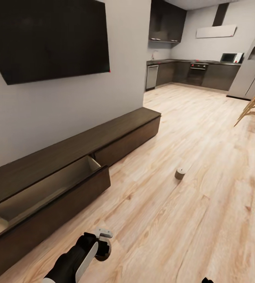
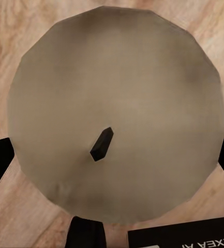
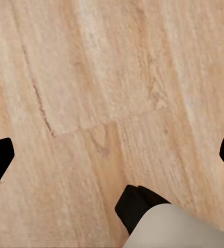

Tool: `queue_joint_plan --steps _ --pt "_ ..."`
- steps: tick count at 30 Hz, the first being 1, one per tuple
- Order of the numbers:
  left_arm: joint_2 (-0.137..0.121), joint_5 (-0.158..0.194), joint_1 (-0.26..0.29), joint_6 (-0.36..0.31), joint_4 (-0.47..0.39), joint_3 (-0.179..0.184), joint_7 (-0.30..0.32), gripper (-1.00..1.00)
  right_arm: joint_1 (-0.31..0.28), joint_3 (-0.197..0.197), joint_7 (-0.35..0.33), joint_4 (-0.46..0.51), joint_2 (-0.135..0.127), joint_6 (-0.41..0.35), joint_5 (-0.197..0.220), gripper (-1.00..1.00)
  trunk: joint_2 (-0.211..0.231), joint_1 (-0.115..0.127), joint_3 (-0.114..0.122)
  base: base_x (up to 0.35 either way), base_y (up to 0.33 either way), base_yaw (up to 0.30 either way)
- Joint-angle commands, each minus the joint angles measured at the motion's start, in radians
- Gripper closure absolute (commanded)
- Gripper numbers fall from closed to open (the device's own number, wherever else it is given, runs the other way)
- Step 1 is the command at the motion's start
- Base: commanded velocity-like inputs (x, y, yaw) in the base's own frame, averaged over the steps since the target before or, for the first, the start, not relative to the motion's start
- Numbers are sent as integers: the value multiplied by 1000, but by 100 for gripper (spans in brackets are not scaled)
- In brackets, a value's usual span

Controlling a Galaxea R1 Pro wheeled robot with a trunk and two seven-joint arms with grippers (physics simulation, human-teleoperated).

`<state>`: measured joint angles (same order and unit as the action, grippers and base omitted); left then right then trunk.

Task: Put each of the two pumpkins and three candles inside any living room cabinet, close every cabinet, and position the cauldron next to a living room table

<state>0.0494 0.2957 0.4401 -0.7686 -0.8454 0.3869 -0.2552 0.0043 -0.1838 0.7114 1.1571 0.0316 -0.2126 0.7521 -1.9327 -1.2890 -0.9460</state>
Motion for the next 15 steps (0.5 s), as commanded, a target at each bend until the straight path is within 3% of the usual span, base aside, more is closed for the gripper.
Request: queue_joint_plan --steps 1,7,15 --pt "0 10 1 -3 0 3 -9 100 0 -2 3 3 1 -7 3 -100 0 -1 0 316 -152 -257" --pt "0 10 0 -2 0 3 -9 100 0 -2 3 3 1 -8 3 -100 0 -1 6 327 -113 -257" --pt "0 10 0 -1 -1 3 -8 100 0 0 4 3 1 -8 3 -100 0 -1 12 337 -10 -259"
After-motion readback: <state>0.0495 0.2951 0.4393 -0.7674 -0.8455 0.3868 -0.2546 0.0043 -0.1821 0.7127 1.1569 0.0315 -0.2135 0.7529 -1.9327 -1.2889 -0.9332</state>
